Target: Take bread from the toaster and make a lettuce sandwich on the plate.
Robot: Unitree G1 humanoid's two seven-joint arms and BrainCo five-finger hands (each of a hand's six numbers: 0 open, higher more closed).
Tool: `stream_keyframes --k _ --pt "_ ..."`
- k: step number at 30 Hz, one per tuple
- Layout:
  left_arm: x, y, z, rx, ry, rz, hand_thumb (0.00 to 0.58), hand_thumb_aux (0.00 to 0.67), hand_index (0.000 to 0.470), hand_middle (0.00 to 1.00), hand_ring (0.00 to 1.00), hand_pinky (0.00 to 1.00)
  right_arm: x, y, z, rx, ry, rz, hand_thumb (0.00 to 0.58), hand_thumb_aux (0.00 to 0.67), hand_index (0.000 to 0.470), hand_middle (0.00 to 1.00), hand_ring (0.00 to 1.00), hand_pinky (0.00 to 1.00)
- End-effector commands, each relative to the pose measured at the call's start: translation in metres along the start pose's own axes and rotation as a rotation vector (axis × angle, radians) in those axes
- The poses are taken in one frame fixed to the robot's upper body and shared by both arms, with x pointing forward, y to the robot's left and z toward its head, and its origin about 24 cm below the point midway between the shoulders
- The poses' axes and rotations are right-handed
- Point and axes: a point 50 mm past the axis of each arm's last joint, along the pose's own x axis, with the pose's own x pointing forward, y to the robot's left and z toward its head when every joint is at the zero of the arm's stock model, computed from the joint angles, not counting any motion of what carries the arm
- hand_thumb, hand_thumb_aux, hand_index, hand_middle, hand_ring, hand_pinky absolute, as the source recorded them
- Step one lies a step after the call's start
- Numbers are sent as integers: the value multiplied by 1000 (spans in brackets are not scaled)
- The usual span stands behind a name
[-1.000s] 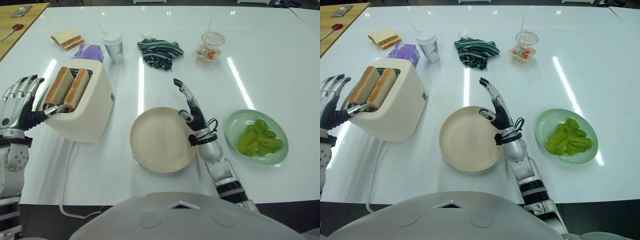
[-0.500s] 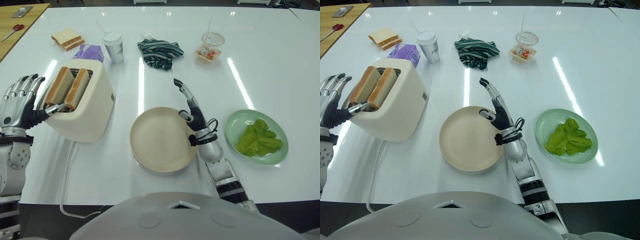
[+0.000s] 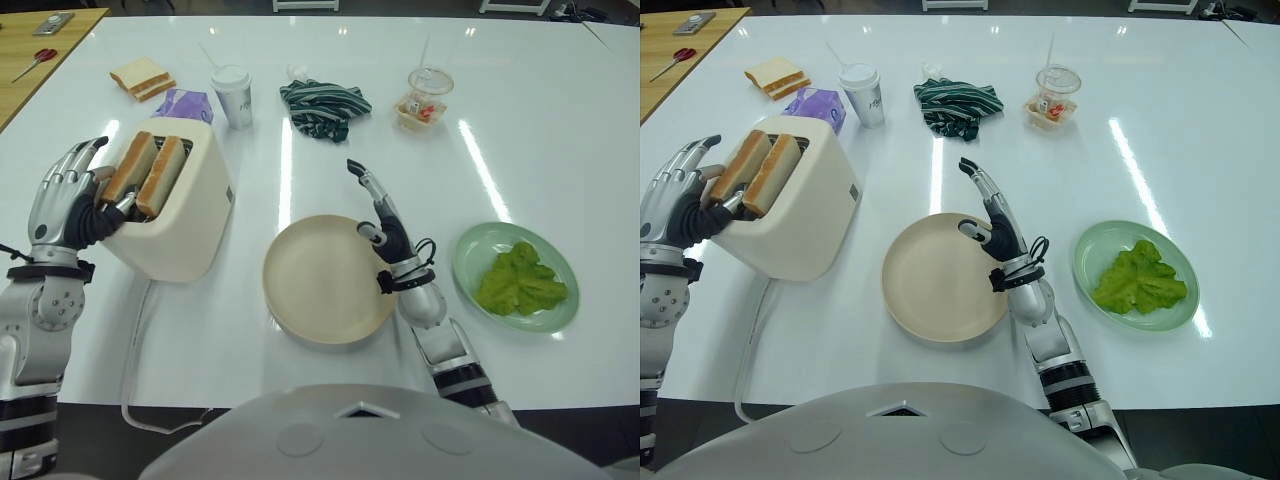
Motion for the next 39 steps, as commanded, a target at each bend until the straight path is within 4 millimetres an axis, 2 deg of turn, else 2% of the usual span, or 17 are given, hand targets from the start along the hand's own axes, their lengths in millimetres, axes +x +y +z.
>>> stream_keyframes --k 1,5,14,24,34,37,39 --pt "-11 -32 7 -40 -9 -173 580 670 470 0 0 0 -1 -1 -1 -4 9 -1 0 0 0 0 0 0" --pt "-8 -21 8 -46 -7 -79 580 670 470 0 0 0 -1 0 -1 -1 10 -2 0 0 0 0 0 0" --pt "-1 25 20 -41 -71 268 580 670 470 0 0 0 -1 0 -2 2 14 -7 0 0 0 0 0 0" --pt "-3 41 24 -50 -99 381 580 670 470 0 0 0 -1 1 -3 5 17 -10 0 0 0 0 0 0" --pt "-2 85 32 -213 -159 606 580 670 470 0 0 0 0 1 -2 17 16 -30 0 0 0 0 0 0" --pt "3 104 46 -334 -257 629 580 670 470 0 0 0 2 -6 -1 39 17 -72 0 0 0 0 0 0" --pt "9 114 62 -445 -347 581 580 670 470 0 0 0 5 -11 -1 50 14 -94 0 0 0 0 0 0"
